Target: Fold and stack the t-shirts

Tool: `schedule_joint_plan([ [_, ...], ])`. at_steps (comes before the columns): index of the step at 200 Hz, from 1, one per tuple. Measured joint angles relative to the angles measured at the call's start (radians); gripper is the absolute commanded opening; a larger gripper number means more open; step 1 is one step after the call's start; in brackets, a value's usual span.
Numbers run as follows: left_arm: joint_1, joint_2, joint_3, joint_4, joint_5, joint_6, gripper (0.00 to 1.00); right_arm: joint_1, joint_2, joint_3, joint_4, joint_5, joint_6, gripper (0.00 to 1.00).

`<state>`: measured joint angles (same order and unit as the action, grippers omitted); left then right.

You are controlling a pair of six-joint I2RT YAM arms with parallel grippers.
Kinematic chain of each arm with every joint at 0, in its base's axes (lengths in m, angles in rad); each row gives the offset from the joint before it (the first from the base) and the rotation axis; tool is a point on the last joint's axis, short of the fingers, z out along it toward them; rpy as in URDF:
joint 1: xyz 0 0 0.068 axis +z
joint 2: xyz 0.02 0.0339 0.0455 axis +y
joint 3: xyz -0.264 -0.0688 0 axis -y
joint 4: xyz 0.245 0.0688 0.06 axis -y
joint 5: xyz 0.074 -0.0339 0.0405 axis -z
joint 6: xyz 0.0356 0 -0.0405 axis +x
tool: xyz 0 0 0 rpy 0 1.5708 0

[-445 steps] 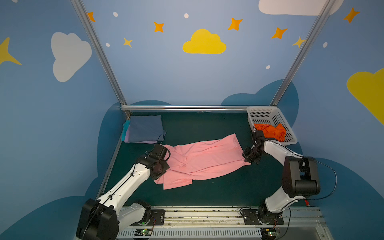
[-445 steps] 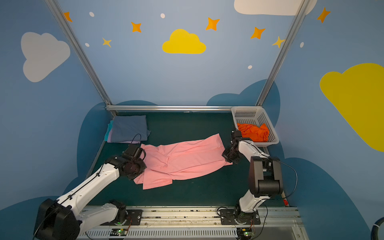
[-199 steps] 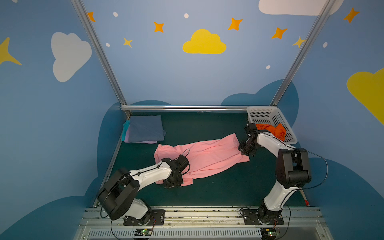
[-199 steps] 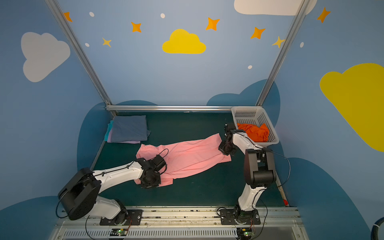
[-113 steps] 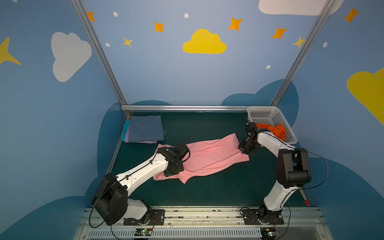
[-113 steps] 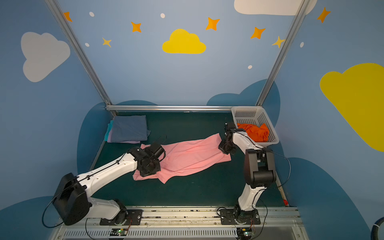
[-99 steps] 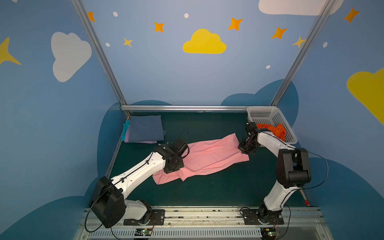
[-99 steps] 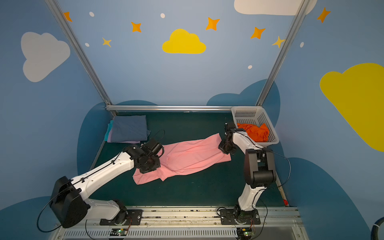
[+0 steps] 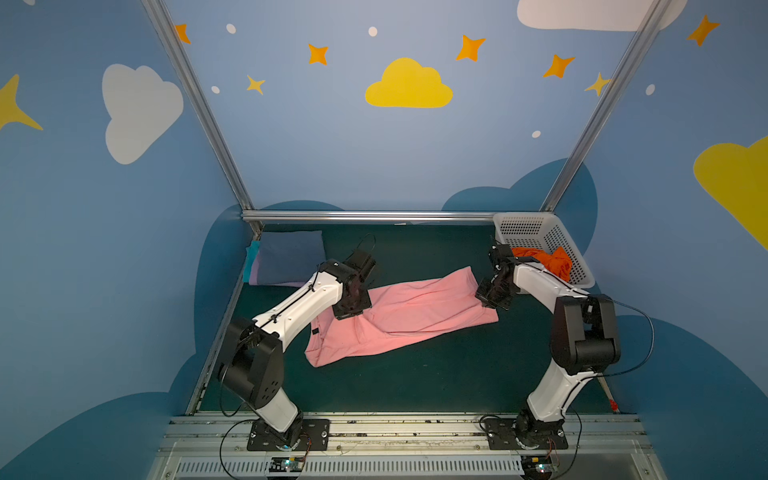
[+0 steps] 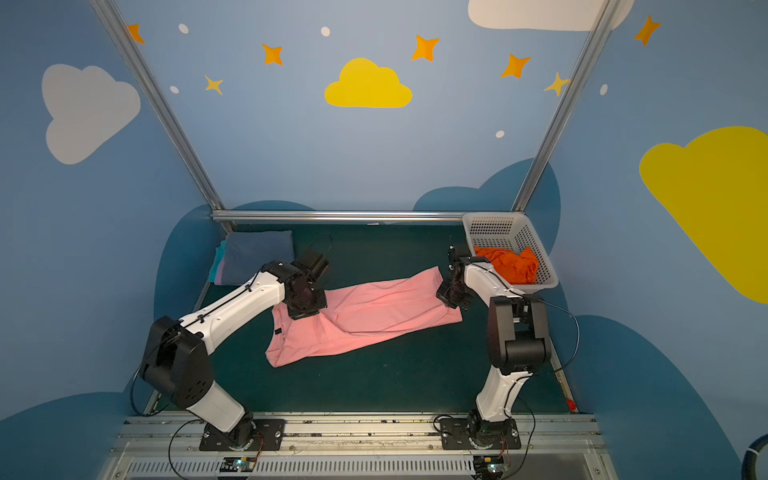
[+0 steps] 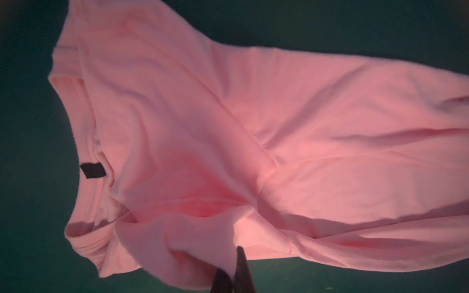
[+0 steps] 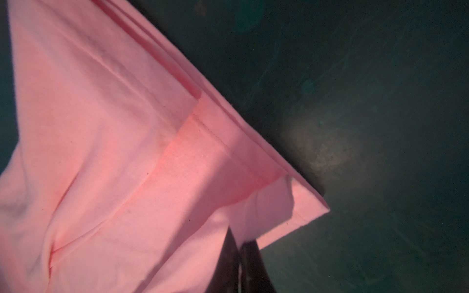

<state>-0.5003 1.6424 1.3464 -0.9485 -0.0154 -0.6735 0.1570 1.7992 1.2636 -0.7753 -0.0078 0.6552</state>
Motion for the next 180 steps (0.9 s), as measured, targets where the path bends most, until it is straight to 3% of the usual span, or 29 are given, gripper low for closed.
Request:
schedule_joint_plan([
  [46, 0.003, 0.086, 0.122, -0.002, -0.042, 0.053, 0.04, 0.007, 0.021, 0.024, -0.001, 0.002, 0.003, 0.06],
  [104, 0.005, 0.219, 0.129, -0.014, -0.084, 0.083, 0.07, 0.017, 0.042, 0.047, 0.000, 0.007, 0.004, 0.10],
  [127, 0.008, 0.255, 0.130, -0.019, -0.121, 0.087, 0.07, 0.022, 0.055, 0.058, -0.006, 0.013, 0.011, 0.20],
  [149, 0.014, 0.284, 0.148, -0.033, -0.156, 0.087, 0.07, 0.025, 0.070, 0.086, -0.013, 0.026, 0.013, 0.36],
  [180, 0.034, 0.323, 0.201, -0.053, -0.204, 0.086, 0.05, 0.034, 0.081, 0.132, -0.027, 0.048, 0.010, 0.39],
])
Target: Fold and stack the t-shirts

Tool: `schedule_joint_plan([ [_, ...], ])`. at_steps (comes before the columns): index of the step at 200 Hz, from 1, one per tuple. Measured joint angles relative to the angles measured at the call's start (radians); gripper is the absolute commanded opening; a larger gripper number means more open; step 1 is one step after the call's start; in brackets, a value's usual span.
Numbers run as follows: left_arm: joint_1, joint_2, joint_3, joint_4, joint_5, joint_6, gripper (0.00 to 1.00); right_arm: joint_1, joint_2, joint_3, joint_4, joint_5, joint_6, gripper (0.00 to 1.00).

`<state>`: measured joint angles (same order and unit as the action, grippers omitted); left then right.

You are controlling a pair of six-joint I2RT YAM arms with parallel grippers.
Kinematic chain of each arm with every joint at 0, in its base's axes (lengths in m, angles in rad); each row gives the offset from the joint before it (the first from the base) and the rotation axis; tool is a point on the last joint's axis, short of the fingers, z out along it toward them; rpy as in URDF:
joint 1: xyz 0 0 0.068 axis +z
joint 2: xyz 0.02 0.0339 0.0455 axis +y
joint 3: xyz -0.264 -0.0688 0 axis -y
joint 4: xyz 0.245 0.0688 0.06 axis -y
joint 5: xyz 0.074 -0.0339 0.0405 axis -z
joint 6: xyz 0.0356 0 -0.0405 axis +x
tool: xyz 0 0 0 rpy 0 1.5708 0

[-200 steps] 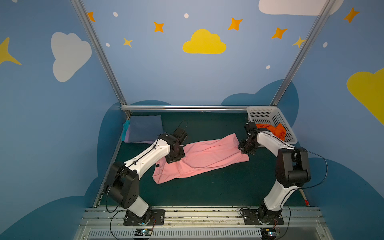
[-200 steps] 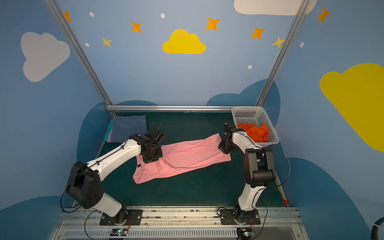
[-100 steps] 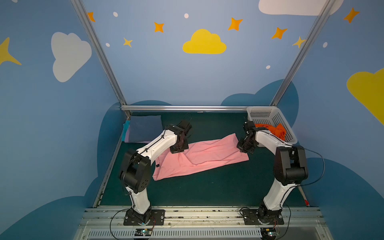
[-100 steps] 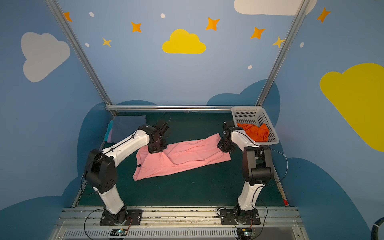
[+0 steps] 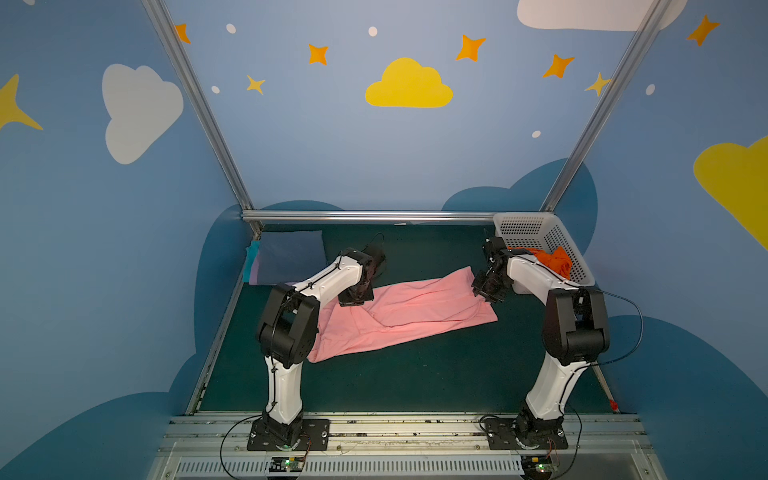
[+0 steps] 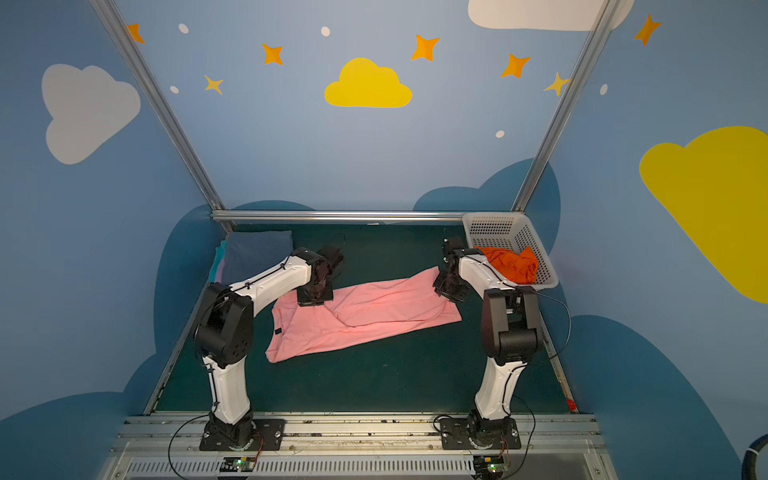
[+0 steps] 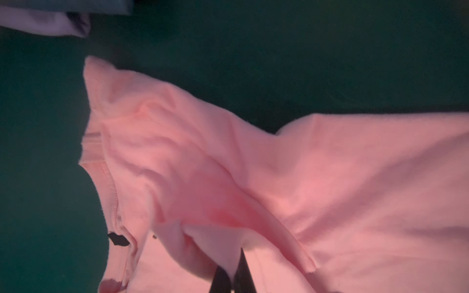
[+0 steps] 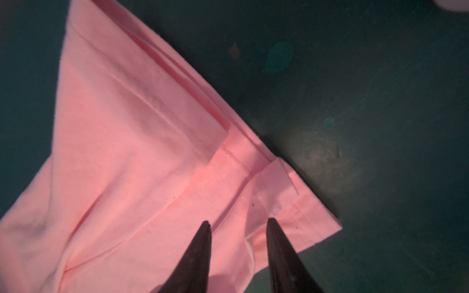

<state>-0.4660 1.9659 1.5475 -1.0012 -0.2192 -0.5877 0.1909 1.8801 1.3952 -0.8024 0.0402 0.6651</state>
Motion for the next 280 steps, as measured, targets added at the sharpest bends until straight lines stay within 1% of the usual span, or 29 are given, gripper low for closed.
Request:
schedule_joint_plan([
  [51, 0.040, 0.017, 0.027, -0.037, -0.061, -0.015, 0.04, 0.032, 0.001, 0.025, -0.020, 0.031, -0.008, 0.38],
  [72, 0.051, 0.021, 0.035, -0.051, -0.068, -0.022, 0.07, 0.056, -0.002, 0.024, -0.032, 0.049, -0.015, 0.38],
  [134, 0.056, 0.039, 0.057, -0.075, -0.084, -0.042, 0.08, 0.148, -0.112, -0.054, -0.035, 0.092, -0.019, 0.38],
  [151, 0.056, 0.039, 0.056, -0.081, -0.086, -0.048, 0.07, 0.166, -0.113, -0.064, -0.034, 0.095, -0.019, 0.37],
  [189, 0.056, 0.031, 0.026, -0.091, -0.108, -0.069, 0.07, 0.196, -0.107, -0.077, -0.033, 0.097, -0.018, 0.37],
  [229, 0.067, 0.026, 0.024, -0.114, -0.137, -0.090, 0.09, 0.225, -0.091, -0.077, -0.032, 0.098, -0.018, 0.37],
  [239, 0.069, 0.025, 0.024, -0.117, -0.143, -0.097, 0.13, 0.228, -0.090, -0.077, -0.032, 0.099, -0.018, 0.37],
  [251, 0.070, 0.025, 0.024, -0.122, -0.151, -0.104, 0.25, 0.232, -0.090, -0.077, -0.032, 0.099, -0.018, 0.37],
  [256, 0.071, 0.025, 0.024, -0.126, -0.154, -0.101, 0.32, 0.234, -0.089, -0.077, -0.032, 0.099, -0.018, 0.37],
  [261, 0.072, 0.025, 0.024, -0.129, -0.157, -0.100, 0.38, 0.236, -0.089, -0.077, -0.032, 0.099, -0.018, 0.37],
  [271, 0.073, 0.025, 0.026, -0.133, -0.161, -0.107, 0.43, 0.240, -0.087, -0.077, -0.032, 0.099, -0.018, 0.37],
  [280, 0.073, 0.025, 0.031, -0.140, -0.161, -0.109, 0.44, 0.242, -0.087, -0.077, -0.032, 0.099, -0.017, 0.37],
])
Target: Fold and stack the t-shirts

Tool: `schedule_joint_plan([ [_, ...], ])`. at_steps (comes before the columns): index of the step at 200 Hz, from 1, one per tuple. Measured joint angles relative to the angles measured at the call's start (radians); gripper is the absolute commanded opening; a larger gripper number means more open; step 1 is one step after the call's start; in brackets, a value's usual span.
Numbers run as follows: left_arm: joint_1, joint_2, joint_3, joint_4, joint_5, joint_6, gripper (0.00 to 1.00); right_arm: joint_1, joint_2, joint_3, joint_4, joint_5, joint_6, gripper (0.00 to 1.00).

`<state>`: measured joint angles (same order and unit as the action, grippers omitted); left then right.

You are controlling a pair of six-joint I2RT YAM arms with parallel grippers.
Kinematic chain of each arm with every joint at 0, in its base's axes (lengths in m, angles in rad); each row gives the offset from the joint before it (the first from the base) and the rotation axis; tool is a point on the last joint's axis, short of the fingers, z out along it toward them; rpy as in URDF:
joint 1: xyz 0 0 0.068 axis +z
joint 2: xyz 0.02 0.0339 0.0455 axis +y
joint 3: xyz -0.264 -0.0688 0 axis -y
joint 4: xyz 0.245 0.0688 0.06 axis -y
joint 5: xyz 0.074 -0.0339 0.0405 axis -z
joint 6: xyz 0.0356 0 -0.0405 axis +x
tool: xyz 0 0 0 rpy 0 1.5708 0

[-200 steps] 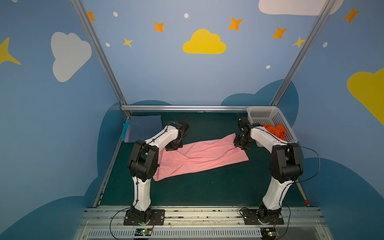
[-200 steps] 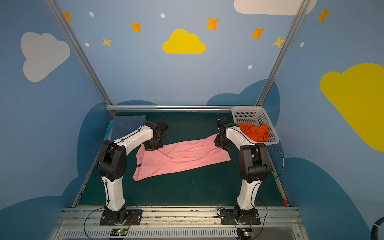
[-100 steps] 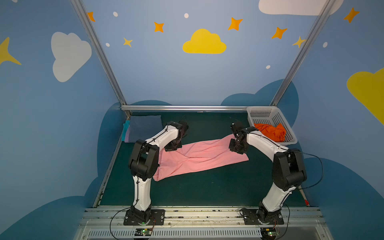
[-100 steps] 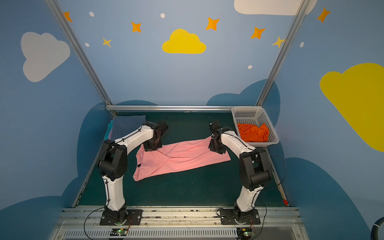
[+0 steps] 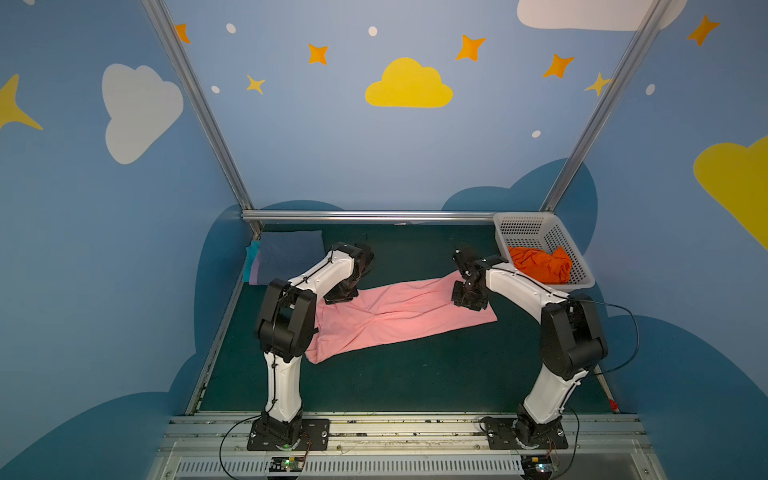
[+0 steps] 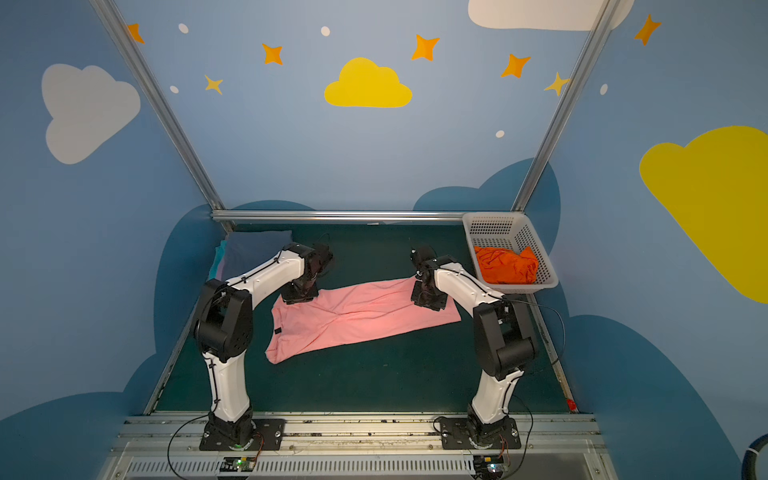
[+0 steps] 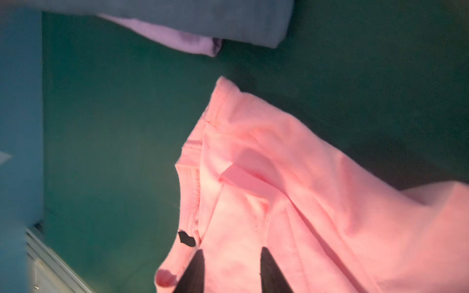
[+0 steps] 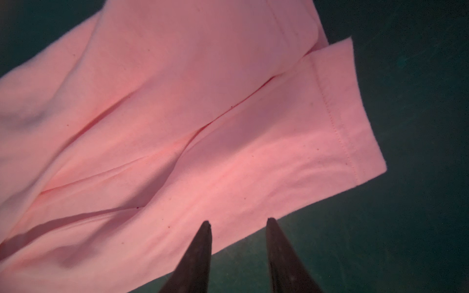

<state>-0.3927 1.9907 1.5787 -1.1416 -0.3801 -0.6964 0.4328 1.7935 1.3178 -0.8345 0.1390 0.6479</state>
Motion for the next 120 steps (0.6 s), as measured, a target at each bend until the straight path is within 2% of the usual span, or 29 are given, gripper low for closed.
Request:
schedule_joint_plan([
  [16, 0.000, -0.003, 0.010, -0.005, 0.000, 0.000, 0.37, 0.012, 0.002, 0.000, 0.003, -0.001, 0.001, 0.35],
  [26, 0.000, -0.014, 0.010, -0.008, 0.000, 0.000, 0.32, 0.030, 0.006, 0.000, 0.012, -0.010, -0.002, 0.26],
  [37, -0.003, -0.037, 0.006, -0.011, 0.002, -0.001, 0.25, 0.058, 0.012, 0.003, 0.027, -0.024, -0.011, 0.11],
  [48, -0.009, -0.082, -0.016, -0.002, 0.006, -0.008, 0.23, 0.095, 0.028, 0.016, 0.039, -0.046, -0.030, 0.07],
  [60, -0.019, -0.155, -0.063, 0.011, 0.019, -0.010, 0.27, 0.135, 0.060, 0.050, 0.053, -0.072, -0.044, 0.08],
  [81, -0.055, -0.282, -0.160, 0.047, 0.079, -0.011, 0.46, 0.198, 0.141, 0.141, 0.074, -0.109, -0.077, 0.13],
  [98, -0.105, -0.324, -0.220, 0.088, 0.123, -0.016, 0.50, 0.235, 0.198, 0.208, 0.086, -0.132, -0.099, 0.13],
  [120, -0.185, -0.285, -0.249, 0.133, 0.149, -0.013, 0.55, 0.248, 0.230, 0.239, 0.101, -0.168, -0.107, 0.13],
])
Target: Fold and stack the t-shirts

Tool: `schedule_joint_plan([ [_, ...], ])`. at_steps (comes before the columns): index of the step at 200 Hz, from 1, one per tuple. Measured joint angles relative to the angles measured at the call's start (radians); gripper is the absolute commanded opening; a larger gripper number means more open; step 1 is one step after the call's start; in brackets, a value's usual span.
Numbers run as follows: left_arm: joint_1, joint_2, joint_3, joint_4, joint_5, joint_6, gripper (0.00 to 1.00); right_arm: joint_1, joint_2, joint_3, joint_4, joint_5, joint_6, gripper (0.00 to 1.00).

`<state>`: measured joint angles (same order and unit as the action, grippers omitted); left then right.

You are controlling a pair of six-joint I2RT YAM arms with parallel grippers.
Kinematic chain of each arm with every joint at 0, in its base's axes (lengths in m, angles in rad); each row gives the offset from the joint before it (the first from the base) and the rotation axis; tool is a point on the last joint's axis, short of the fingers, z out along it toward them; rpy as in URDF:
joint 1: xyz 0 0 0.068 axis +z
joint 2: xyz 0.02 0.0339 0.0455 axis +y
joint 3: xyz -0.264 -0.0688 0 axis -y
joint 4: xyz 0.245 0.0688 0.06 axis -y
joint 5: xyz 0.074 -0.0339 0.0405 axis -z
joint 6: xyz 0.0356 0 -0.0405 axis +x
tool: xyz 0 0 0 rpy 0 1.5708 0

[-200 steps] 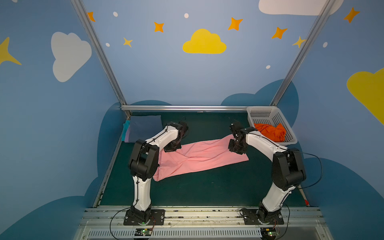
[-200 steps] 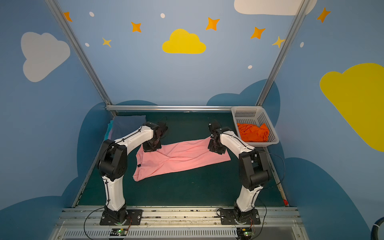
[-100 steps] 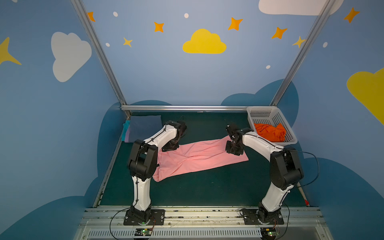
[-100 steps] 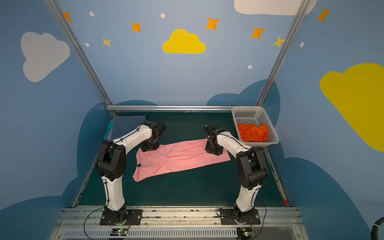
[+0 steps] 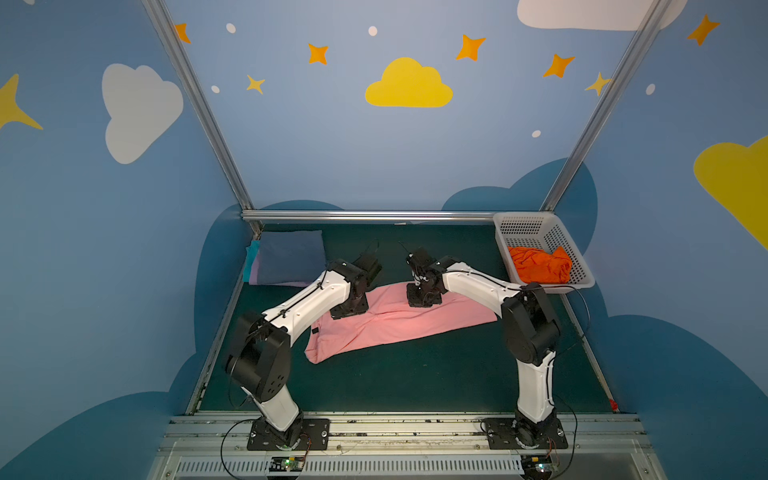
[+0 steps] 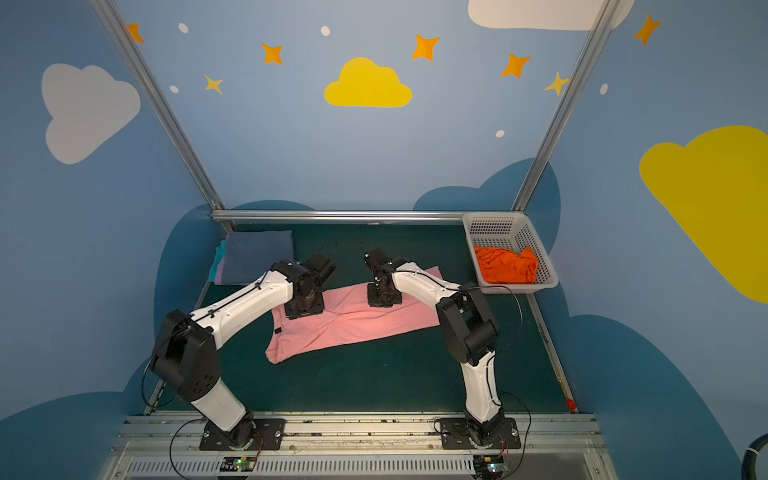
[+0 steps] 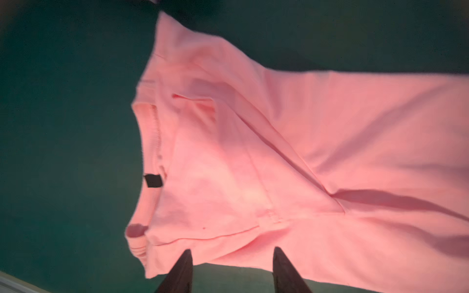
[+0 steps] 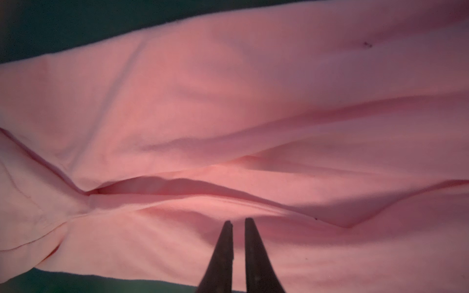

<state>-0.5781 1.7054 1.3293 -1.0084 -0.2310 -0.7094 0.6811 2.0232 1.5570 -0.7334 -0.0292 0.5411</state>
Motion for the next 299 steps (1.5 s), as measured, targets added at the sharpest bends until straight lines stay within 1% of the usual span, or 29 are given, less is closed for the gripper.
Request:
schedule_joint_plan([
  [29, -0.085, 0.132, 0.026, 0.031, 0.001, 0.016, 0.55, -0.027, -0.003, -0.011, 0.016, -0.039, 0.010, 0.13],
  [61, -0.130, 0.233, 0.072, 0.049, -0.020, 0.032, 0.56, -0.097, -0.053, -0.109, 0.052, -0.097, 0.040, 0.12],
  [93, -0.137, 0.282, 0.146, 0.048, -0.060, 0.042, 0.54, -0.164, -0.142, -0.182, 0.065, -0.126, 0.057, 0.13],
  [128, -0.137, 0.319, 0.193, 0.055, -0.074, 0.051, 0.53, -0.181, -0.222, -0.214, 0.089, -0.141, 0.058, 0.13],
  [180, -0.148, 0.405, 0.247, 0.060, -0.073, 0.076, 0.52, -0.201, -0.238, -0.285, 0.113, -0.159, 0.058, 0.13],
  [212, -0.151, 0.423, 0.260, 0.069, -0.067, 0.093, 0.45, -0.218, -0.243, -0.318, 0.118, -0.166, 0.058, 0.13],
  [224, -0.151, 0.423, 0.261, 0.077, -0.060, 0.099, 0.45, -0.224, -0.252, -0.328, 0.121, -0.168, 0.058, 0.13],
  [252, -0.150, 0.423, 0.261, 0.095, -0.034, 0.109, 0.51, -0.235, -0.266, -0.336, 0.129, -0.175, 0.058, 0.13],
  [299, -0.151, 0.423, 0.261, 0.119, -0.006, 0.112, 0.57, -0.242, -0.267, -0.352, 0.146, -0.184, 0.064, 0.13],
])
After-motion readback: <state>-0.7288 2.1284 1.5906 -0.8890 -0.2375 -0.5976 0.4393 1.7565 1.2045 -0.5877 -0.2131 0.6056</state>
